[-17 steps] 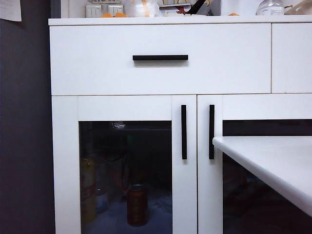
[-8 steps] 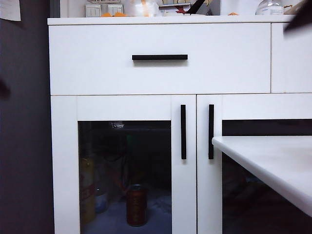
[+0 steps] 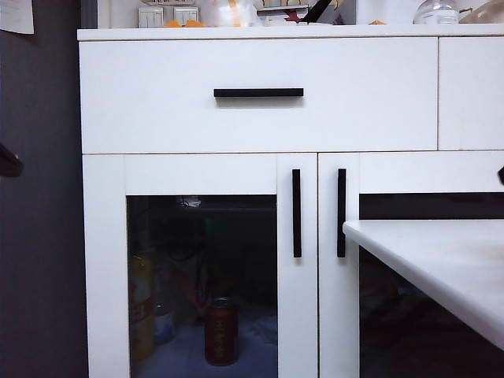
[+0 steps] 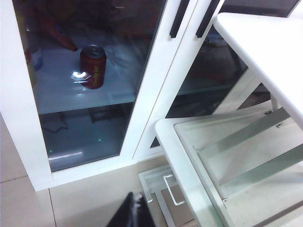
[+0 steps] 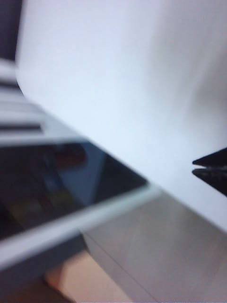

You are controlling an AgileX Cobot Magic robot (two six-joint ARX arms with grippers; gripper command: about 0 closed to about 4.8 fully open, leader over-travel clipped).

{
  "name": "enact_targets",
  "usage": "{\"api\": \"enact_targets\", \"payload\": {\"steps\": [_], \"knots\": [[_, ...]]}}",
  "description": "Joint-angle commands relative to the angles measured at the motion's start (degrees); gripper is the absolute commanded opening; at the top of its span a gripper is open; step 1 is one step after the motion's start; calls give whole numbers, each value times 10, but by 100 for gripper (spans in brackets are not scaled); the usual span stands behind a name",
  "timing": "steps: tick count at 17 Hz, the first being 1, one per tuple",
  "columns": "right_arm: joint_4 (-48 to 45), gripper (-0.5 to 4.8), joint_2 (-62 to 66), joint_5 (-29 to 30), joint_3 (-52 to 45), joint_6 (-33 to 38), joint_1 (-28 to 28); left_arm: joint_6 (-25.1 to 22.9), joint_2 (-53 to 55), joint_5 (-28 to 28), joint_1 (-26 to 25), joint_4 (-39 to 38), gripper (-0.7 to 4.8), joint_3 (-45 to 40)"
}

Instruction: Open the left door of the white cabinet, pick up a can of beverage from the table on the right, place it inside the cabinet, and finally close the cabinet door.

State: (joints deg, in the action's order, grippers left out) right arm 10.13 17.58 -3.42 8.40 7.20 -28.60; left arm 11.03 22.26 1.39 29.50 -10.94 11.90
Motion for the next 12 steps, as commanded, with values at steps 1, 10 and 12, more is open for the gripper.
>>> {"api": "enact_targets", "payload": {"steps": [1,10,12], "knots": [[-22,0,0,-45,-1,3,0,0,0,-1,1,5,-6,0],[-18,0,-46,-42,-14,3,1,0,-155,3,-97,-2,-6,-46],[-15,0,-104,-43,-31,3,3,0,-170,1,-160,-3,-6,-57]]}}
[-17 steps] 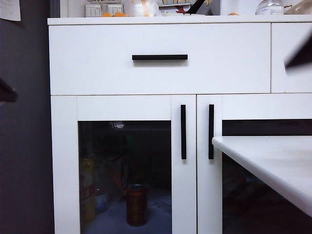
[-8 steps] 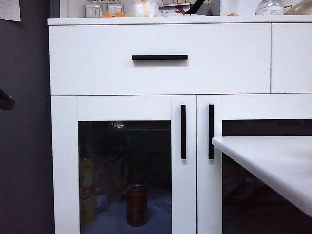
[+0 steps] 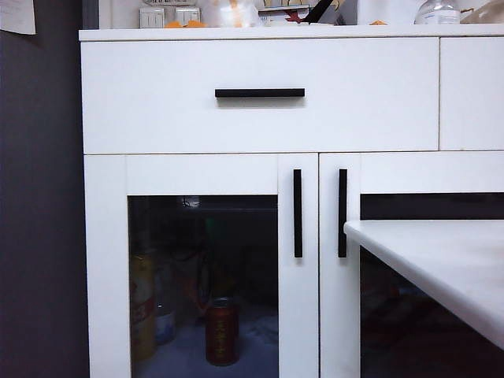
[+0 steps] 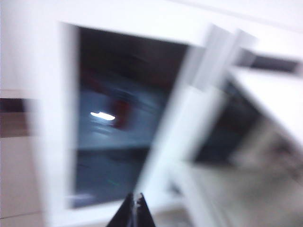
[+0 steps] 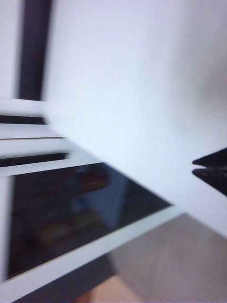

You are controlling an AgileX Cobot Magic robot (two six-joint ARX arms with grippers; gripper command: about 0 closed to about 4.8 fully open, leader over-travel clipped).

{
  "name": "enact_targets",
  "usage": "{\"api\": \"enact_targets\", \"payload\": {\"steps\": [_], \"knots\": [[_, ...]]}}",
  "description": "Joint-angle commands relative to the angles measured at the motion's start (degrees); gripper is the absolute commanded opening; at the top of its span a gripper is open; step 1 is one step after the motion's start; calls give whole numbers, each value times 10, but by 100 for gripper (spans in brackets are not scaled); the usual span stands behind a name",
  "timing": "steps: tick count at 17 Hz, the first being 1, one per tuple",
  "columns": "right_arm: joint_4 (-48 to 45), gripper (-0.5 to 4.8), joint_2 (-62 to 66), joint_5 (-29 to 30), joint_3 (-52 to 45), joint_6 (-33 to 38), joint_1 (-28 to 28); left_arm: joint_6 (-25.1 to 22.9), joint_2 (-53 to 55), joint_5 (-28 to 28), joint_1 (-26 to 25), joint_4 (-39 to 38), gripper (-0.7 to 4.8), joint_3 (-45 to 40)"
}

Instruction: Open the left door of the white cabinet, pick up a can of beverage from the table on the right, place it inside the cabinet, and finally close the cabinet door.

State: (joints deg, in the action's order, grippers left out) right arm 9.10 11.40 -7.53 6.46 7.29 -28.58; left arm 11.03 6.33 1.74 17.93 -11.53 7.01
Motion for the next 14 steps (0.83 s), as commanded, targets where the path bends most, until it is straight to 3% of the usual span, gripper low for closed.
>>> {"api": "enact_targets", "payload": {"steps": [1,3,5,9,14], "knots": [[-4,0,-71,1,-22,2,9,0,-21,-2,-77,3,-6,-14],[-9,0,-114,0,-44,2,41,-1,-50,-6,-134,0,-6,-31],[-7,0,-113,-1,-54,2,71,0,-61,-7,-155,0,-6,-39],[4,0,-113,-1,-60,2,138,0,-61,-6,-169,16,-6,-65],[4,0,-113,-1,-60,2,165,0,-61,-4,-169,15,-6,-65]]}}
